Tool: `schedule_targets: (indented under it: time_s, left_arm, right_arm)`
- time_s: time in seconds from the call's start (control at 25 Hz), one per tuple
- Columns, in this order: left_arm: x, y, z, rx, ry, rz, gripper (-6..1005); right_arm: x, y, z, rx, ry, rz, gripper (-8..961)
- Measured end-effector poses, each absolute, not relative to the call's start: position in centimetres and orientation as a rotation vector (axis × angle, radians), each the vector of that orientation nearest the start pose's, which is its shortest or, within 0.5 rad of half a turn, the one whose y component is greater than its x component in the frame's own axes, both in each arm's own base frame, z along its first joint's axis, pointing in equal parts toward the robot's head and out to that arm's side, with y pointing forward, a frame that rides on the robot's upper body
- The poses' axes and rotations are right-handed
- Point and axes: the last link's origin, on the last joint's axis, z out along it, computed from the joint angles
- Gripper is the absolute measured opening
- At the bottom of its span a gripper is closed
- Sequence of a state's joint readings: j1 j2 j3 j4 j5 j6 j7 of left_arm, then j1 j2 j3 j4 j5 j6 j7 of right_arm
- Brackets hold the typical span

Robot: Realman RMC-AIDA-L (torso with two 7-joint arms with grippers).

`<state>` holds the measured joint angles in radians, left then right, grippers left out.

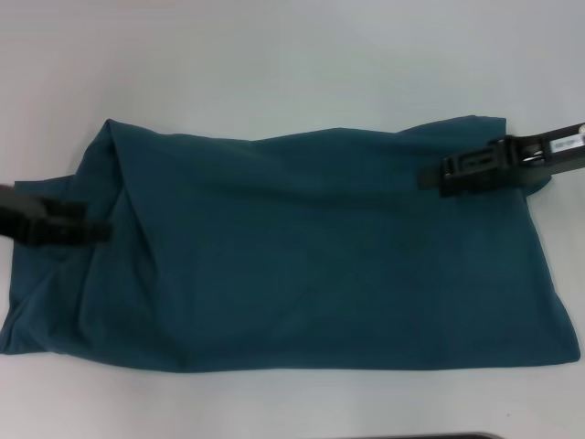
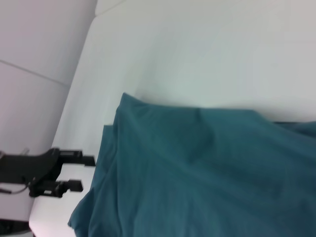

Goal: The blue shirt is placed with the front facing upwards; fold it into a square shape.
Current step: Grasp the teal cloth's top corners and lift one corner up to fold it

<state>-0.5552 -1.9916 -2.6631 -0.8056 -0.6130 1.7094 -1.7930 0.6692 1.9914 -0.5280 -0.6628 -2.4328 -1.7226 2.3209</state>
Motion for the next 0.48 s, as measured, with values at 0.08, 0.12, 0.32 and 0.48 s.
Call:
schedule_targets:
  time_s: [0.08, 0.12, 0.32, 0.48]
  left_arm:
    - [-31.0, 32.0, 5.3, -2.705, -1.168, -0.173, 670]
    - [-30.9, 32.2, 5.1, -2.707, -1.156, -0.165, 670]
    - [-30.8, 33.1, 3.5, -2.700, -1.121, -0.054, 668]
    - [-31.0, 33.3, 3.5, -2.681, -1.122, -0.029, 667]
  right_arm:
    - [26.8, 33.6, 2.3, -2.510, 1.888, 0.334, 748]
    - [26.7, 33.5, 1.9, -2.518, 1.885, 0.328, 748]
    - [25.9, 33.5, 0.7, -2.561, 1.866, 0.308, 747]
    - [25.5, 33.6, 0.4, -2.581, 1.854, 0.303, 747]
